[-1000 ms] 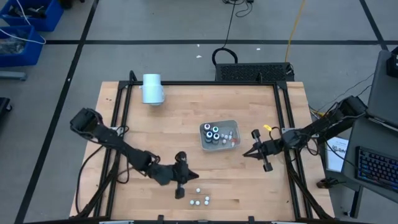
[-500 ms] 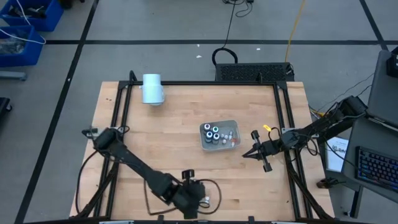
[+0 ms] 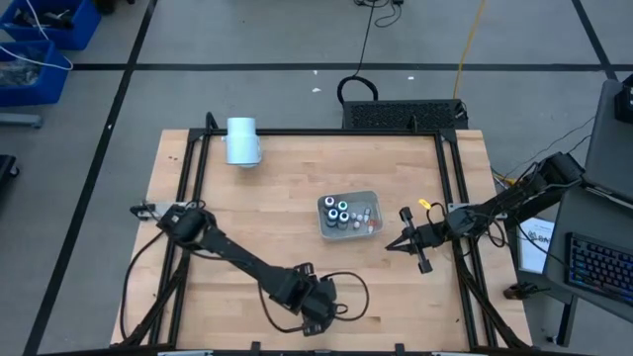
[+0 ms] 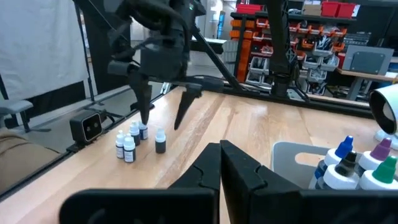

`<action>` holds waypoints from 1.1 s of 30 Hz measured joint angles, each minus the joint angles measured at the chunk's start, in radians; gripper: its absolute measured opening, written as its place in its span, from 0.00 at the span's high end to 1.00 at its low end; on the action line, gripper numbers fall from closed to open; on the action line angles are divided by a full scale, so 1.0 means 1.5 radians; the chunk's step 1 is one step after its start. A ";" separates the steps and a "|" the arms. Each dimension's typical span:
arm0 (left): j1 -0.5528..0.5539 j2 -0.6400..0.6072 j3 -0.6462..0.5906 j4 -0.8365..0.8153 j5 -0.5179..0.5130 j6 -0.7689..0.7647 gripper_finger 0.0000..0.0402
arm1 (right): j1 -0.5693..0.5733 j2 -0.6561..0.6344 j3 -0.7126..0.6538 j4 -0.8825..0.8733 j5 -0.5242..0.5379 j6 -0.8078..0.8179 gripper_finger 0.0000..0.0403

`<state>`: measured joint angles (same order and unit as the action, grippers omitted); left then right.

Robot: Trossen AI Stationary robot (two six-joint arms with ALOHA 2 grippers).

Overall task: Pick & Place food coloring
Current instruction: Put the small black food coloring bottle into the gray bin

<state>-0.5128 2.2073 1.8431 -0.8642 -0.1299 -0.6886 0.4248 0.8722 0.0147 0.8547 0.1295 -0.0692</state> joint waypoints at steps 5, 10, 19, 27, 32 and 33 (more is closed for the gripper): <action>0.010 0.017 0.000 -0.003 0.034 0.008 0.36 | 0.000 0.000 -0.001 0.000 0.000 -0.002 1.00; 0.010 0.023 0.000 -0.004 0.041 0.008 0.36 | 0.000 0.000 -0.001 0.000 0.000 0.000 1.00; 0.010 0.030 0.000 -0.014 0.053 0.016 0.36 | 0.000 0.000 -0.001 0.000 0.001 -0.002 1.00; 0.013 0.030 0.000 -0.013 0.052 0.019 0.39 | 0.000 0.000 -0.001 0.000 0.003 -0.011 1.00; 0.014 0.030 0.000 -0.006 0.037 0.020 0.51 | 0.000 0.000 -0.001 0.000 0.003 -0.004 1.00; 0.014 0.030 0.000 -0.003 0.037 0.020 0.54 | 0.000 0.000 -0.001 0.000 0.003 -0.004 1.00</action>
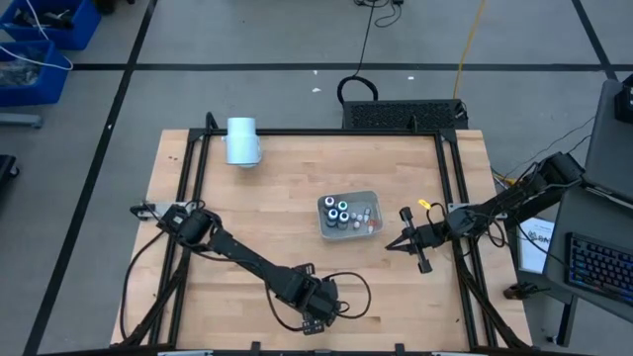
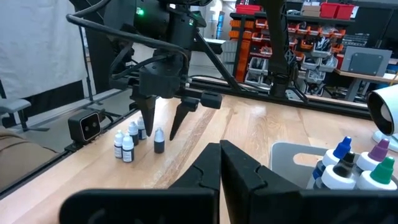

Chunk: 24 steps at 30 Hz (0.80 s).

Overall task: Pick & Place food coloring
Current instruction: Put the small black food coloring bottle into the gray bin

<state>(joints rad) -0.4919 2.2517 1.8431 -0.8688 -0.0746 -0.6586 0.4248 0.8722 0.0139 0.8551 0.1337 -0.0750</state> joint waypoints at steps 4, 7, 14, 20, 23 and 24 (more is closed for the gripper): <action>0.000 0.000 0.000 0.000 0.002 0.001 0.62 | 0.000 0.000 0.000 0.000 0.000 0.002 1.00; 0.000 0.000 0.000 -0.001 0.007 0.001 0.66 | 0.000 0.000 0.000 0.000 0.000 0.002 1.00; -0.002 0.000 0.000 -0.001 0.017 0.007 0.69 | 0.000 0.000 0.000 0.000 0.000 0.000 1.00; -0.001 0.000 0.000 -0.001 0.015 0.018 0.71 | 0.000 0.000 0.000 0.000 0.000 0.000 1.00; -0.001 0.000 -0.001 -0.001 0.015 0.023 0.74 | 0.000 0.000 0.000 0.000 0.000 0.000 1.00; -0.001 0.000 -0.001 -0.002 0.016 0.024 0.76 | 0.000 0.000 0.000 0.000 0.000 0.000 1.00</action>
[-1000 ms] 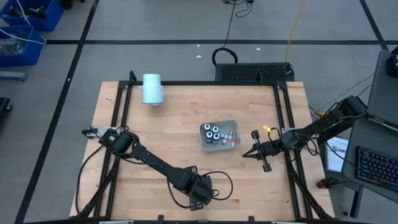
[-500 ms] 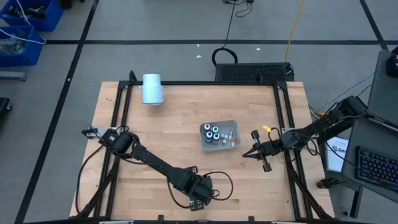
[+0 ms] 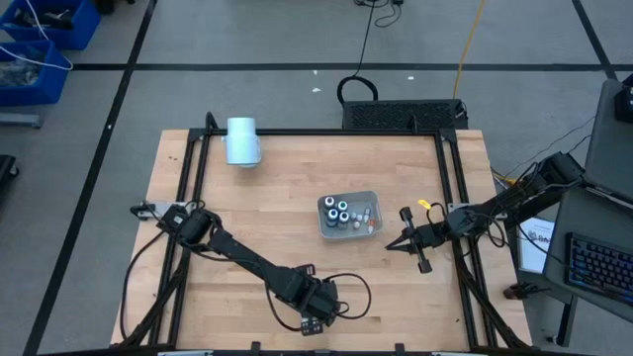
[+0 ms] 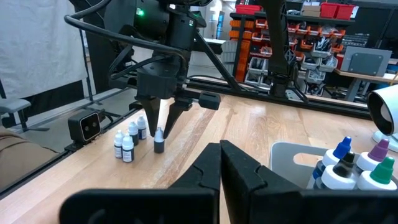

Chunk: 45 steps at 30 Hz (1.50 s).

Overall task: Pick & Place food coloring
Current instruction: Put the small black food coloring bottle into the gray bin

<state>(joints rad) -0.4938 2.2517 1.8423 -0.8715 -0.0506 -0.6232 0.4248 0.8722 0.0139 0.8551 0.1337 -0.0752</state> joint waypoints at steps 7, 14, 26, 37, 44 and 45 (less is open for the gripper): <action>0.000 0.000 0.000 -0.002 0.008 0.014 0.86 | 0.000 0.000 0.000 0.000 0.000 0.002 1.00; 0.020 -0.004 0.016 -0.038 0.017 0.061 0.86 | 0.000 0.000 0.000 0.000 0.000 0.001 1.00; 0.145 -0.007 0.260 -0.126 -0.091 0.271 0.86 | 0.000 0.000 0.000 0.000 0.002 -0.001 1.00; 0.334 0.008 0.280 -0.063 -0.027 0.414 0.86 | 0.000 0.000 0.000 0.008 0.069 0.034 1.00; 0.363 0.045 0.281 -0.024 0.013 0.477 0.85 | 0.000 -0.012 0.002 0.060 0.072 -0.037 1.00; 0.363 0.051 0.281 -0.024 0.013 0.485 0.85 | 0.000 -0.013 0.004 0.077 0.073 -0.062 1.00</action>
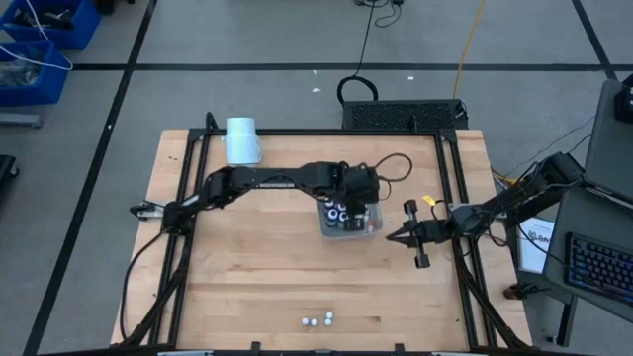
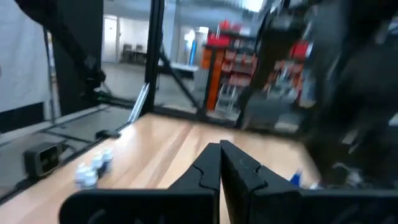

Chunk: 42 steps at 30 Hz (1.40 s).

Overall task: Pick & Place food coloring
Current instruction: Put the small black food coloring bottle into the gray bin

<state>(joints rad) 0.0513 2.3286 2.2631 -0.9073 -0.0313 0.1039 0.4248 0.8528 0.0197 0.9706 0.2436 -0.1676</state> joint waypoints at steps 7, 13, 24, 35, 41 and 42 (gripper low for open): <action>0.001 0.030 0.000 0.043 -0.033 0.030 0.85 | 0.000 -0.014 0.001 0.017 0.015 -0.042 1.00; 0.010 0.028 -0.009 0.073 -0.033 0.040 0.85 | 0.000 -0.016 0.001 0.012 0.032 -0.044 1.00; 0.012 0.027 -0.081 0.136 -0.031 0.039 0.84 | 0.000 -0.016 0.001 0.000 0.032 -0.025 1.00; 0.018 0.033 -0.081 0.125 -0.014 0.038 0.84 | 0.000 -0.016 0.001 -0.002 0.032 -0.030 1.00; 0.019 0.057 -0.080 0.136 -0.012 0.034 0.84 | 0.000 -0.015 0.001 -0.010 0.032 -0.031 1.00; 0.021 0.058 -0.080 0.130 -0.012 0.034 0.84 | 0.000 -0.015 0.001 -0.009 0.032 -0.031 1.00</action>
<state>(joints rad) 0.0823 2.4159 2.1429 -0.7122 -0.0486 0.1544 0.4248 0.8297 0.0208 0.9567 0.2909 -0.2144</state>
